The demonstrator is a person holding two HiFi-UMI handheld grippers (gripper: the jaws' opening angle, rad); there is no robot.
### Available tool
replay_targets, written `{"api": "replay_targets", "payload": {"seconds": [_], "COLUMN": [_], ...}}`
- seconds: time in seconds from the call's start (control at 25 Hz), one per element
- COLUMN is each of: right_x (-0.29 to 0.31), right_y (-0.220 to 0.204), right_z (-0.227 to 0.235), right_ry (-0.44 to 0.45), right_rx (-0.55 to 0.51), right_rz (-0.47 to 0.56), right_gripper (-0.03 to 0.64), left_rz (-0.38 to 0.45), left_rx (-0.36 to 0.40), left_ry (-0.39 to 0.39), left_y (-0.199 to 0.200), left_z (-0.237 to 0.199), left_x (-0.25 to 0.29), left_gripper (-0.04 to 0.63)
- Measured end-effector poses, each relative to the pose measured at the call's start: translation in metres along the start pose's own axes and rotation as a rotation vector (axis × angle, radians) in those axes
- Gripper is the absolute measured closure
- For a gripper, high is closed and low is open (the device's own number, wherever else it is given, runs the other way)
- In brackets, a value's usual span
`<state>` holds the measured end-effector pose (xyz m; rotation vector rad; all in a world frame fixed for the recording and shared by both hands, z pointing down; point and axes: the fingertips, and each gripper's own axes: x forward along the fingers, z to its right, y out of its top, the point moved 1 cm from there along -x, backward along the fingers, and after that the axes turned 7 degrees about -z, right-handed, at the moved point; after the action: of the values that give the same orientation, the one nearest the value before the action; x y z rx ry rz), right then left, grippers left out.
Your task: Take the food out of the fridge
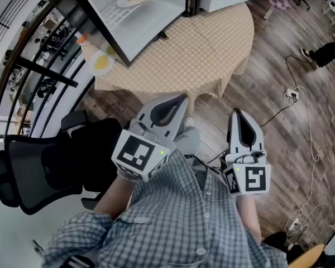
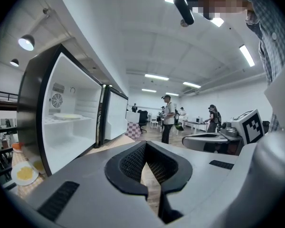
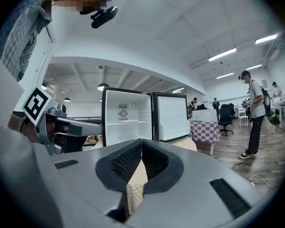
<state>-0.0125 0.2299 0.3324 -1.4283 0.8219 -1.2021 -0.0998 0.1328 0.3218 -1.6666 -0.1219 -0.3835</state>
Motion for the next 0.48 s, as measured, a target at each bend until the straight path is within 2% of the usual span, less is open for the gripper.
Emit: {"api": "replay_targets", "payload": {"seconds": [0.16, 0.36, 0.48], "right_x": [0.025, 0.062, 0.084], "right_y": [0.006, 0.018, 0.029], "right_z": [0.018, 0.049, 0.067], "right_ry": [-0.008, -0.017, -0.04], "right_rx": [-0.011, 0.05, 0.052], "right_rz": [-0.017, -0.015, -0.017], "right_gripper": [0.607, 0.606, 0.606], "left_rz": [-0.006, -0.003, -0.001], "left_rx": [-0.022, -0.014, -0.016], "left_ry": [-0.03, -0.074, -0.088], "left_y": [0.008, 0.029, 0.043], "left_z": [-0.014, -0.025, -0.037], "left_x": [0.036, 0.079, 0.101], "left_gripper": [0.589, 0.589, 0.589]}}
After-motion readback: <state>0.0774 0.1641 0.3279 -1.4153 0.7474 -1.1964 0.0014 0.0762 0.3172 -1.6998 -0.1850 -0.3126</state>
